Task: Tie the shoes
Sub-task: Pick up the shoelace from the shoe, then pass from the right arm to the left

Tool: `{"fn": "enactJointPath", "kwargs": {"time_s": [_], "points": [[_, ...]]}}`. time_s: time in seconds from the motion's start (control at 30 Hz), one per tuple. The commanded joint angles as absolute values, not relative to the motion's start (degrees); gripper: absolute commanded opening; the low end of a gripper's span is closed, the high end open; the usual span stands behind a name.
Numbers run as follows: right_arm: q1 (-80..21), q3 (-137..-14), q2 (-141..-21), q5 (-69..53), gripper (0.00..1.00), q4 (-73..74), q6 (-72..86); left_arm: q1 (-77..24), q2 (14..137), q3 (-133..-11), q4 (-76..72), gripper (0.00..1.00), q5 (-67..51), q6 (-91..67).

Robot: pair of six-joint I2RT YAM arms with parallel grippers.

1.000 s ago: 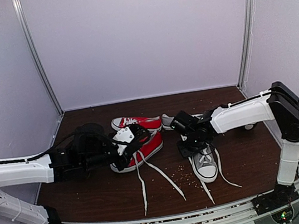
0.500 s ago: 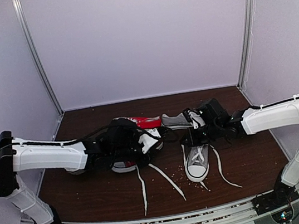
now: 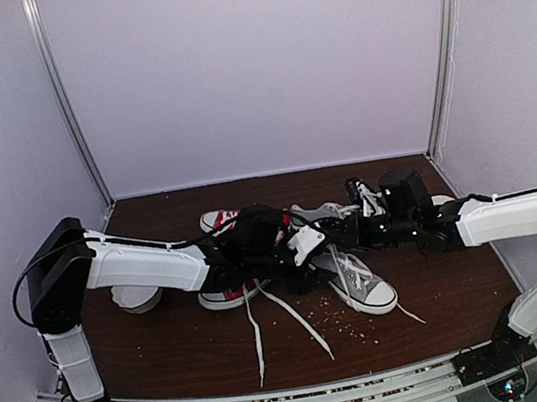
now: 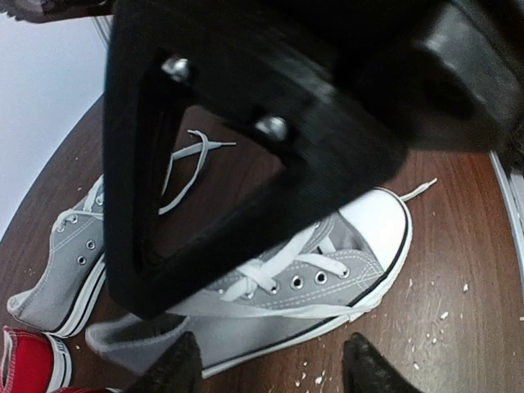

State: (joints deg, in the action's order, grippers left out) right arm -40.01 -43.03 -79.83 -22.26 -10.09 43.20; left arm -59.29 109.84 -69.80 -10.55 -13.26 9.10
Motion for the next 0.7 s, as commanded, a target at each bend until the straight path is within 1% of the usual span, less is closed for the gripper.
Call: {"fn": "enactJointPath", "kwargs": {"time_s": [0.0,0.1,0.17,0.3,0.37,0.43,0.5,0.57,0.63,0.67], "points": [[-39.7,-41.9,-78.3,-21.1,0.0,-14.5,45.2,-58.7,111.7,-69.0,-24.7,0.52,-13.3,0.3],[-39.4,-41.2,-78.6,-19.5,0.0,-16.0,46.8,-58.6,114.1,-66.6,-34.6,0.49,-16.3,-8.4],[-39.3,-41.0,-79.0,-19.2,0.0,-17.3,47.8,-58.6,115.6,-66.8,-36.5,0.47,-15.7,-11.1],[-39.3,-40.8,-80.9,-19.7,0.0,-19.9,49.6,-59.1,117.4,-70.4,-32.5,0.46,-14.0,-11.1],[-39.3,-41.0,-81.3,-19.7,0.0,-20.3,50.1,-59.2,118.6,-72.3,-29.5,0.43,-11.9,-11.6],[-39.3,-40.9,-81.2,-19.5,0.0,-20.7,50.6,-59.1,118.7,-71.9,-29.7,0.39,-10.3,-11.9],[-39.3,-40.7,-80.8,-19.6,0.0,-20.7,50.9,-59.1,118.4,-71.0,-31.2,0.31,-9.3,-12.1],[-39.3,-40.6,-80.5,-19.8,0.0,-20.3,50.8,-59.0,118.4,-70.9,-31.8,0.17,-9.2,-12.3],[-39.3,-40.4,-80.0,-20.0,0.0,-19.4,50.5,-58.8,118.6,-70.9,-32.1,0.01,-9.3,-12.4],[-39.3,-40.2,-79.6,-20.1,0.0,-19.0,50.2,-58.8,118.6,-70.9,-32.4,0.0,-9.4,-12.5]]}}
